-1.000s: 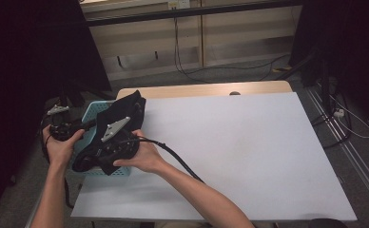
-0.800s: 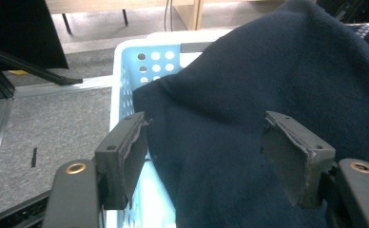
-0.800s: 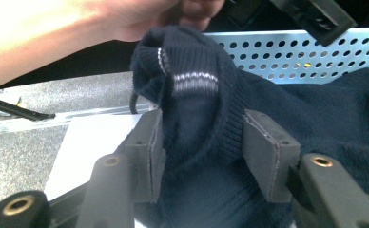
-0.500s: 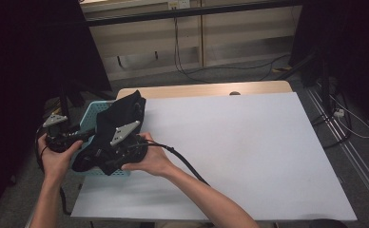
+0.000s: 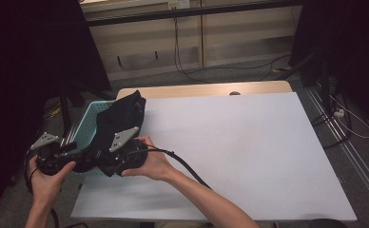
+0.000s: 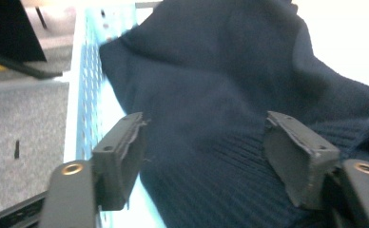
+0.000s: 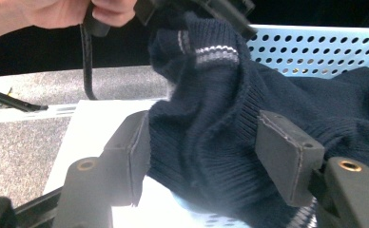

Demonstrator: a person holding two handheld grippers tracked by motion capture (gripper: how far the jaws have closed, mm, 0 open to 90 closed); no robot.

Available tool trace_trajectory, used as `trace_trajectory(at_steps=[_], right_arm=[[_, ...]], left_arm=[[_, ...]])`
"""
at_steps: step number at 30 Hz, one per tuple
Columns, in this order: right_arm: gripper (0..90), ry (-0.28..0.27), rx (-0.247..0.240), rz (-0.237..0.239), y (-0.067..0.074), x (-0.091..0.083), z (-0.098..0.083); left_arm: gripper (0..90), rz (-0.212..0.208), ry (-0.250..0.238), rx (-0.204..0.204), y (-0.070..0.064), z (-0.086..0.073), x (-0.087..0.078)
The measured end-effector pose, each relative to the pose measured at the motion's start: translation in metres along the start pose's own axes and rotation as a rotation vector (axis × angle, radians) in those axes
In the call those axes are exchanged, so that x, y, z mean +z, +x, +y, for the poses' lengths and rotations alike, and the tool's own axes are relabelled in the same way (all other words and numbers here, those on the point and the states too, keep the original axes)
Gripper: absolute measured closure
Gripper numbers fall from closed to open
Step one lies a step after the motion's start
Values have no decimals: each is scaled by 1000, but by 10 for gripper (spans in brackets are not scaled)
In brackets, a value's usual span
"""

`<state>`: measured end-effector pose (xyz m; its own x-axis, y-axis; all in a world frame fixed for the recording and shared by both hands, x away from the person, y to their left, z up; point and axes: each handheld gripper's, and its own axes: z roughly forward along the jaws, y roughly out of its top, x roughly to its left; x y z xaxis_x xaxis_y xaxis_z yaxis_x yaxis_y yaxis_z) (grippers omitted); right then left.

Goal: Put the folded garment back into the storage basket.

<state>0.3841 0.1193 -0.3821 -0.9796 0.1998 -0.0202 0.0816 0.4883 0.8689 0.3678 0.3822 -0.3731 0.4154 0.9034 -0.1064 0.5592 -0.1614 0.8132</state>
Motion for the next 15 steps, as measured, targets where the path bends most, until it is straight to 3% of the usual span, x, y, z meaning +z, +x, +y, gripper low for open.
trace_trajectory(at_steps=[7, 10, 12, 13, 15], right_arm=[[374, 4, -24, 25, 7, 2, -1], [396, 9, -29, 18, 8, 4, -2], [433, 18, -44, 3, 8, 6, -2], [471, 26, -49, -15, 9, 6, -3], [533, 29, -51, -29, 8, 7, -2]], left_arm=[[285, -12, 27, -38, -4, -16, 0], [314, -61, 40, -76, 0, -18, 1], [422, -119, 61, -98, 1, -18, 2], [519, -132, 64, -87, 1, -18, 1], [664, -116, 85, -59, -2, -16, 2]])
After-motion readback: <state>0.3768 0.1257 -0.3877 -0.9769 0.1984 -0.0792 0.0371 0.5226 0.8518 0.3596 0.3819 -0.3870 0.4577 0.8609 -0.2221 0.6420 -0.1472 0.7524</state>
